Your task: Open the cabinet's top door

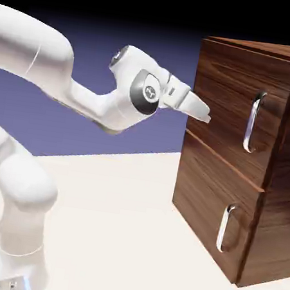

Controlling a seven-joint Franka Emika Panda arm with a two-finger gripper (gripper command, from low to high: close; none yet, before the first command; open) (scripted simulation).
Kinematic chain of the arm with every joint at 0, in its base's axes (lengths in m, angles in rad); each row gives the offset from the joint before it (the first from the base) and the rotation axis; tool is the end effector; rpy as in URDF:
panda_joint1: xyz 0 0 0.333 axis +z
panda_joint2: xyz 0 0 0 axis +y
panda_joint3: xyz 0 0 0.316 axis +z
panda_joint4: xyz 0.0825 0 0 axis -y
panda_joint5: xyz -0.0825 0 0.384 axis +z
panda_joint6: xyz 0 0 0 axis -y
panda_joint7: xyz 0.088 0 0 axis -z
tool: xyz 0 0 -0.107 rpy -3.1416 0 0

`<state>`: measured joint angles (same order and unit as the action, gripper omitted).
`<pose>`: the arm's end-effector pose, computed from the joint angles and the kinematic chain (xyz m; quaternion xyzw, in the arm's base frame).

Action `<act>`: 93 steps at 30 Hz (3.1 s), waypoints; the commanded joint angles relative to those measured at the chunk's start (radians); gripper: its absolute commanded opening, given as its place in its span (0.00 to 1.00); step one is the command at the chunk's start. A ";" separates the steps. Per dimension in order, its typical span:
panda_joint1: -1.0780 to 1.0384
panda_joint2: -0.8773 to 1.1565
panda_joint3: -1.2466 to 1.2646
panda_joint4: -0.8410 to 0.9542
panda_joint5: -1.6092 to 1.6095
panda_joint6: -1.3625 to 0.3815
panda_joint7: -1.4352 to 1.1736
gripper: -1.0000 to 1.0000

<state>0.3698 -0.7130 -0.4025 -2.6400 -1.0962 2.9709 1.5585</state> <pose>0.3760 0.0274 0.5502 -0.8131 0.2775 -0.4802 0.1769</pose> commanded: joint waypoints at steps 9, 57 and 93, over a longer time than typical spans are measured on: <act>0.128 -0.051 -0.144 0.061 -0.391 -0.024 0.292 0.50; 0.508 -0.144 -0.565 0.219 -1.668 -0.246 1.339 0.00; 0.087 -0.464 0.689 -0.297 -0.270 -1.083 1.005 0.00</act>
<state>0.4569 -1.1770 0.2867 -2.9372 -1.3676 1.8887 2.5641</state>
